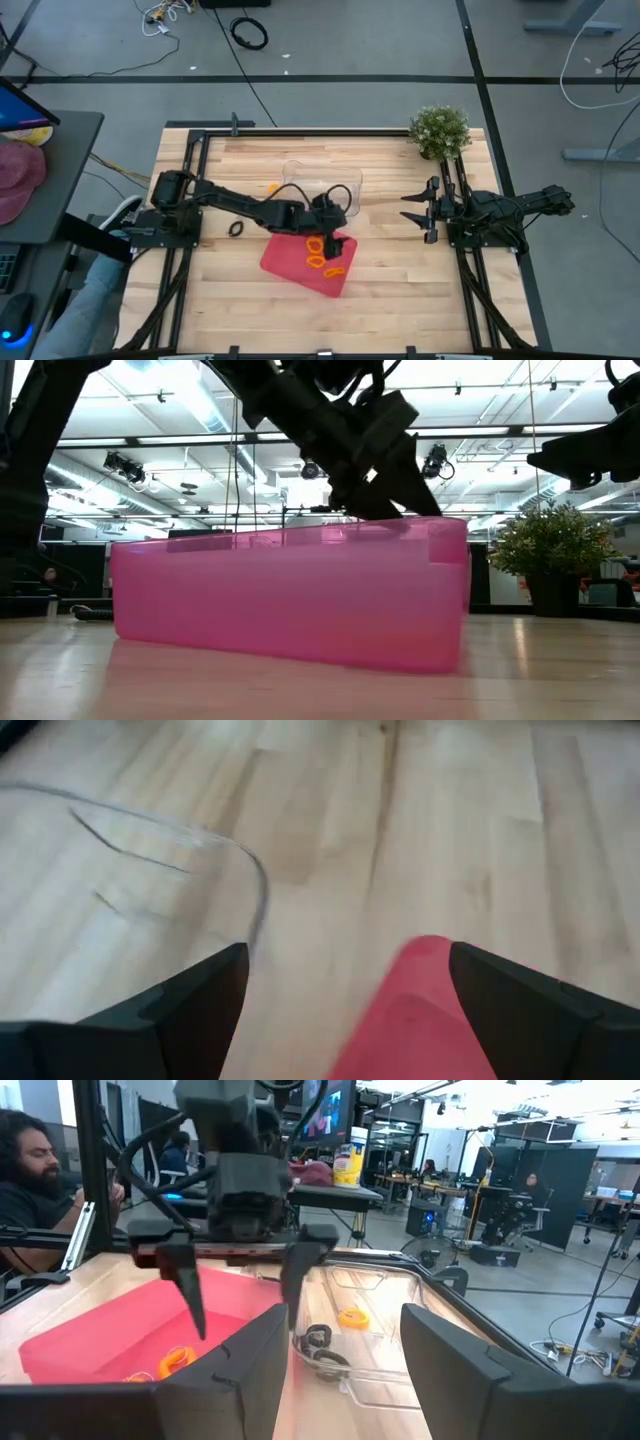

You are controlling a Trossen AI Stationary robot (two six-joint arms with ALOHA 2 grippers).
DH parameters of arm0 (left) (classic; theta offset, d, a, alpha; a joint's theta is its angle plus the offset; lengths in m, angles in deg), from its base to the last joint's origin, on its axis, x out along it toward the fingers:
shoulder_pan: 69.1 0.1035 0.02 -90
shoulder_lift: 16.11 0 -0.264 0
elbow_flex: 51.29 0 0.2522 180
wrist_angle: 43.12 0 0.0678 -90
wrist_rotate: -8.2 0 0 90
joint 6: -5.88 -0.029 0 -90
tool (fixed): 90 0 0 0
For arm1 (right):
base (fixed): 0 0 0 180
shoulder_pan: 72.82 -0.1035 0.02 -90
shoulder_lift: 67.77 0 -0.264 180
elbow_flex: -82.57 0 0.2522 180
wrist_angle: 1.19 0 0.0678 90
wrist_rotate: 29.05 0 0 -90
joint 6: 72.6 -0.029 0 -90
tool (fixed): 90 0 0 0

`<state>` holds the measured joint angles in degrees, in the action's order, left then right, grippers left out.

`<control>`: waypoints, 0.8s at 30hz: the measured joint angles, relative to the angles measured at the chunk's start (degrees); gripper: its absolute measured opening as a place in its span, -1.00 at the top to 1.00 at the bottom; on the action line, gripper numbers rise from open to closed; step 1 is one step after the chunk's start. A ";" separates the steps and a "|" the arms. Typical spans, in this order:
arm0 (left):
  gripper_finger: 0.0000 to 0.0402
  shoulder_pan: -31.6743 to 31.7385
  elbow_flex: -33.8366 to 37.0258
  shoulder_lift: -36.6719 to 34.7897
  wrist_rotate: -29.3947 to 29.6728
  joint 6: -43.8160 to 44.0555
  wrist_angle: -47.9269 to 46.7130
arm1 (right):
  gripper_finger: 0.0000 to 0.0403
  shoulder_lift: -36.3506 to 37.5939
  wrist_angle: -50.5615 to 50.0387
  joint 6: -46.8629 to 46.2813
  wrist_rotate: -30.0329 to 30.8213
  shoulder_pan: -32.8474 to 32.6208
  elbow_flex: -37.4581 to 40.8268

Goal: Sort spring keychains
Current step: Adjust the bins on the table

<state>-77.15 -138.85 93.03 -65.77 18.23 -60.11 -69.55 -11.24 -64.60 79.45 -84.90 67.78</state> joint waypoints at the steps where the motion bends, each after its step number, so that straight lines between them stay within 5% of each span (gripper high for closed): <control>1: -0.73 -0.08 -0.02 0.00 0.07 -1.17 -0.17 | 0.02 0.00 0.02 0.00 0.02 -0.02 0.00; 6: -0.73 -3.49 0.01 0.00 -1.12 -4.80 -3.27 | 0.02 0.00 0.02 -0.02 0.00 -0.02 0.00; 14: -0.73 -8.94 0.04 0.00 -11.14 -5.39 -7.56 | 0.02 0.00 0.04 0.00 0.00 -0.02 0.00; 21: -0.73 -3.70 0.03 5.88 -13.61 -2.29 -2.42 | 0.02 0.00 0.02 -0.02 0.00 -0.02 0.00; 24: -0.73 -1.88 0.11 7.91 -5.06 -2.72 -1.67 | 0.02 0.00 0.02 -0.02 0.00 -0.01 0.00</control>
<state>-79.03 -138.74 100.94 -70.83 15.51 -61.79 -69.55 -11.22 -64.62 79.45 -84.91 67.78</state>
